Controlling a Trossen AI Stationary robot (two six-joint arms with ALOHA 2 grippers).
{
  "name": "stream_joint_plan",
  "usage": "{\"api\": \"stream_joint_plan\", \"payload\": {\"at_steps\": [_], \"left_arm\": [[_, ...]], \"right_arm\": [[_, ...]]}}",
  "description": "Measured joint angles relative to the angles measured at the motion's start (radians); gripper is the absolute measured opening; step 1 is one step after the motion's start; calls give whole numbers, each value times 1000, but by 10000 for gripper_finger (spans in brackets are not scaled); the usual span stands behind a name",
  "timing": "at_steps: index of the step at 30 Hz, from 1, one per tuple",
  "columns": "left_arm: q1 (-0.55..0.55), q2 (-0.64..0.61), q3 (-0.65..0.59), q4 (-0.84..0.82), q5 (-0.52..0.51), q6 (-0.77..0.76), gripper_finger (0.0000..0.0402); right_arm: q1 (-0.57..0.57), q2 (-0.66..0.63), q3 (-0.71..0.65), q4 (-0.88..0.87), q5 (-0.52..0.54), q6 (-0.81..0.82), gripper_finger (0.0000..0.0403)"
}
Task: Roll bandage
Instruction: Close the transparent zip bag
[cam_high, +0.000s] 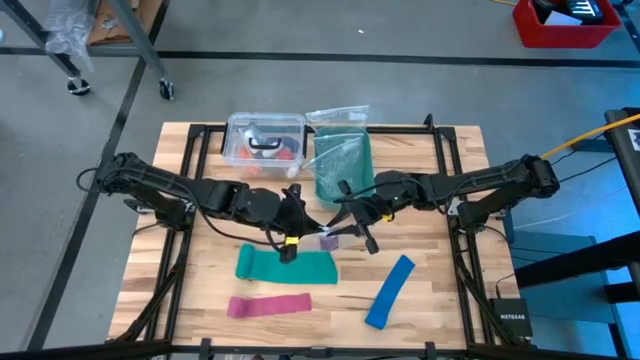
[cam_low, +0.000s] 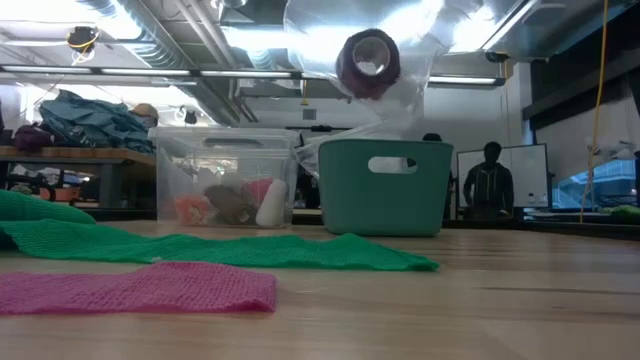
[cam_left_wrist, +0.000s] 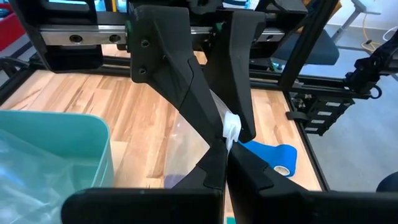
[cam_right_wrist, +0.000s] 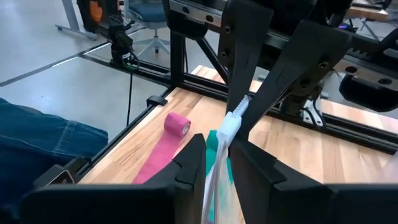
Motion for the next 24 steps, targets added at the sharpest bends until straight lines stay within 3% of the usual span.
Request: {"api": "stream_joint_plan", "payload": {"at_steps": [24], "left_arm": [[-39, 4, -2, -50, 6, -65, 0]], "right_arm": [[-2, -1, 3, -123, -21, 1, 78]]}}
